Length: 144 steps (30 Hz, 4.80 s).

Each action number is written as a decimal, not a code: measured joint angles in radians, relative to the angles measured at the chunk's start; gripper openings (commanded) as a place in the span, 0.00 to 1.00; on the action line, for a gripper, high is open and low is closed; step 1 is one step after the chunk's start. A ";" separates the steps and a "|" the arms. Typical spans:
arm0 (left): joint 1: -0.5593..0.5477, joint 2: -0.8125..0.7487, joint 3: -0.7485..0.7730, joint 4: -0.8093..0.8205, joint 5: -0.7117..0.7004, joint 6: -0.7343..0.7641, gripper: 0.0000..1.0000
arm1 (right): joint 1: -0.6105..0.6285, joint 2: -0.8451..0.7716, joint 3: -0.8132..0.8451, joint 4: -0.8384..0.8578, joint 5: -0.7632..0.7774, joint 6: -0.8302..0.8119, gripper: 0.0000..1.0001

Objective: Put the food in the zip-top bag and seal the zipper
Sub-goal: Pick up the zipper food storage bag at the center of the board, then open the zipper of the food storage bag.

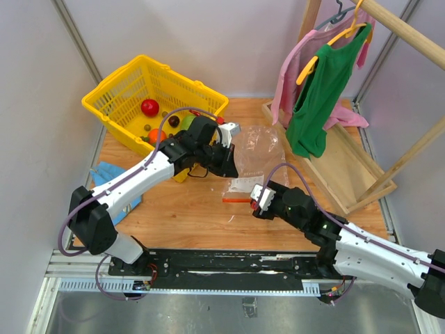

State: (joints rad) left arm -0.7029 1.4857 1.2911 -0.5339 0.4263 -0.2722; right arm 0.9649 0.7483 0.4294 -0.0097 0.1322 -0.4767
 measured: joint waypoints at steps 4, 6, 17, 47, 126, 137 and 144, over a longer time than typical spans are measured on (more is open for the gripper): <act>0.001 0.000 0.003 -0.012 0.009 -0.001 0.00 | 0.002 0.003 -0.010 0.043 0.074 -0.029 0.57; 0.002 0.000 0.006 -0.017 0.013 -0.001 0.00 | 0.002 0.001 -0.014 0.066 0.104 -0.042 0.56; 0.002 0.018 0.027 -0.038 0.041 0.001 0.00 | 0.002 -0.008 -0.035 0.201 0.195 -0.059 0.52; 0.006 -0.236 -0.063 0.131 -0.343 -0.122 0.66 | 0.002 0.173 0.381 -0.220 0.182 0.381 0.01; -0.152 -0.120 -0.197 0.249 -0.690 -0.322 0.00 | -0.331 0.611 0.903 -0.591 -0.201 1.033 0.10; -0.152 -0.118 -0.119 0.197 -0.622 -0.478 0.00 | -0.327 0.587 0.848 -0.528 -0.180 1.022 0.41; -0.152 -0.081 -0.074 0.155 -0.607 -0.594 0.00 | -0.288 0.576 0.798 -0.470 -0.157 1.019 0.40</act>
State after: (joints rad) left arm -0.8551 1.4048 1.2171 -0.3786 -0.1802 -0.8661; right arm 0.6765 1.3243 1.2270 -0.4797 -0.0246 0.5419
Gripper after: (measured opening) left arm 0.012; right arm 0.409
